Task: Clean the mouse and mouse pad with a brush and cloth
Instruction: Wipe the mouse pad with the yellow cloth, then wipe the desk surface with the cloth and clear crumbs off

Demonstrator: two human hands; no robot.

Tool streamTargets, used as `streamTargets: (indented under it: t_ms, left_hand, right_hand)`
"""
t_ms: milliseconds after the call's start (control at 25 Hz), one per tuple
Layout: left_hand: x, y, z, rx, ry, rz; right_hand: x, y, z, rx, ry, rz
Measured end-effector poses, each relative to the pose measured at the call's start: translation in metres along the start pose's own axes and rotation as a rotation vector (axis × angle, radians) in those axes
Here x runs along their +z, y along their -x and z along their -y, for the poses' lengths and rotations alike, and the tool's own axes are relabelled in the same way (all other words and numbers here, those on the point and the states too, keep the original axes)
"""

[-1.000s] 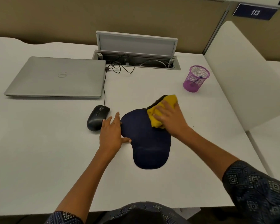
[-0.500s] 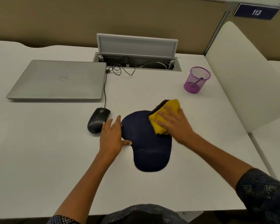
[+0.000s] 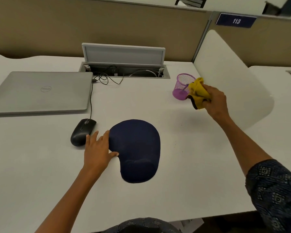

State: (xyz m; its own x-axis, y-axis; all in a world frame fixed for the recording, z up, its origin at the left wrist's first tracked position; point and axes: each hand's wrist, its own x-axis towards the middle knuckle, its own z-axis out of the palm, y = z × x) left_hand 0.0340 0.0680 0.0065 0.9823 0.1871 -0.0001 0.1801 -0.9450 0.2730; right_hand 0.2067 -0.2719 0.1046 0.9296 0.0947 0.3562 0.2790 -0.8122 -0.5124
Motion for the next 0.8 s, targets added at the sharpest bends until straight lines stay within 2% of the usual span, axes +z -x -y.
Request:
streamTargets:
  t_ms: [120,280,360,560,600,640,720,800]
  left_hand:
    - [0.001,-0.001,-0.004,0.0,-0.047,0.015]
    - [0.001,0.004,-0.007,-0.036,-0.11,0.027]
    - [0.002,0.008,-0.008,-0.035,-0.143,0.015]
    - [0.002,0.02,-0.013,0.007,-0.114,0.041]
    - [0.002,0.024,-0.015,0.024,-0.089,0.029]
    - [0.002,0.028,-0.017,0.039,-0.039,0.002]
    - [0.001,0.035,-0.021,0.07,0.092,-0.028]
    - [0.0,0.042,-0.025,0.112,0.142,0.046]
  right_hand:
    - [0.018,-0.006,-0.023,-0.062,0.058,0.008]
    - [0.054,0.011,-0.059,-0.078,0.203,0.267]
    - [0.063,0.023,-0.07,-0.08,0.301,0.321]
    - [0.053,0.031,-0.066,0.004,0.5,0.458]
    - [0.049,0.03,-0.056,-0.012,0.502,0.442]
    - [0.047,0.032,-0.044,-0.061,0.445,0.376]
    - [0.05,0.046,-0.007,-0.149,0.136,0.223]
    - [0.062,0.069,0.034,-0.066,-0.146,0.238]
